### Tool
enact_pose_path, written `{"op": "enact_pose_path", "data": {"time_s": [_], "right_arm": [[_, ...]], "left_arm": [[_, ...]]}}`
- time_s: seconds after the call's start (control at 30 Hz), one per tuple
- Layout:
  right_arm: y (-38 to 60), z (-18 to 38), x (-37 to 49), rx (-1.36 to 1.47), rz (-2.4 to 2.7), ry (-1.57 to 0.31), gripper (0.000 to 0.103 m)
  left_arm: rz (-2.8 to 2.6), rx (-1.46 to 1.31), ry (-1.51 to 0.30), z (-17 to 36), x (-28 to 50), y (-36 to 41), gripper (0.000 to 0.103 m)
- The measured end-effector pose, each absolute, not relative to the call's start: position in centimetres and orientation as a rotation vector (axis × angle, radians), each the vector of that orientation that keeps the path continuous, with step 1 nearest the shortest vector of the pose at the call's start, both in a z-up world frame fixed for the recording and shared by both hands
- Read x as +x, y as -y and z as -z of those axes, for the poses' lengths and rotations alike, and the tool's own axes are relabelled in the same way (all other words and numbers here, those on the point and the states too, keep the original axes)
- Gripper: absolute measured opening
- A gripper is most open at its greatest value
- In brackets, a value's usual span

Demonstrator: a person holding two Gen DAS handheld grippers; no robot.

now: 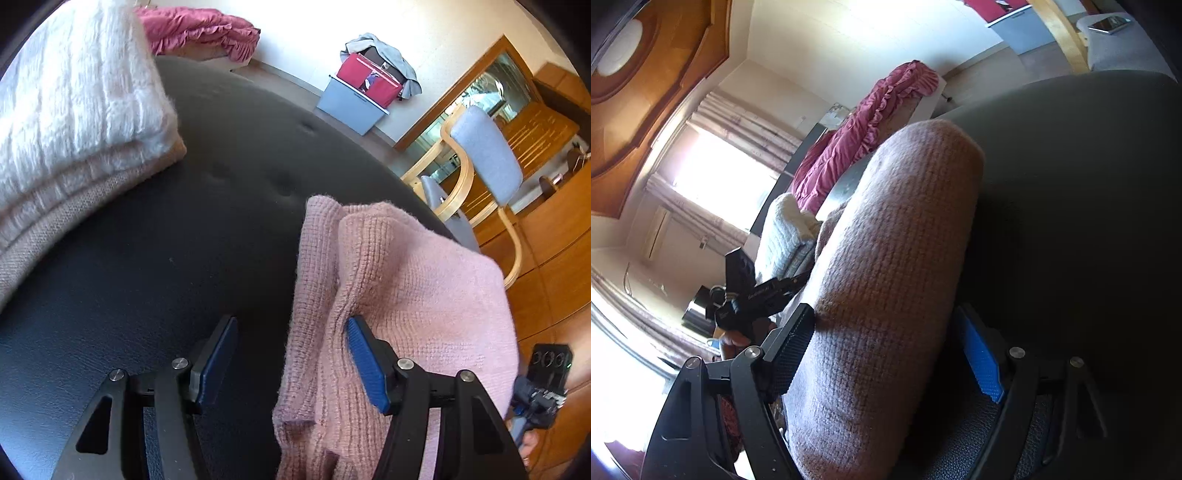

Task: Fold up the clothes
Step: 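Grasp the folded pink sweater with both grippers and lift it off the bench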

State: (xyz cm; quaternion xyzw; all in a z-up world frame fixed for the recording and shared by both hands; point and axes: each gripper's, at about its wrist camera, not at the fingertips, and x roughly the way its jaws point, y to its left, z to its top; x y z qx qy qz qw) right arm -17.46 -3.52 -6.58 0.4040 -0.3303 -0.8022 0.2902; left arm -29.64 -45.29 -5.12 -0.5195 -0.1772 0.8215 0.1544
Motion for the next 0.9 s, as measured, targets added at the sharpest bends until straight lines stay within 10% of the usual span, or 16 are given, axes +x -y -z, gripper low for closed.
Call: {"op": "enact_pose_path", "data": {"time_s": [0.9], "right_arm": [[5.3,6.8,-15.2,1.014,2.127,0.771,0.091]], "left_arm": [[-1.845,-1.441,0.811,7.9,-33.8,46.3,0.058]]}}
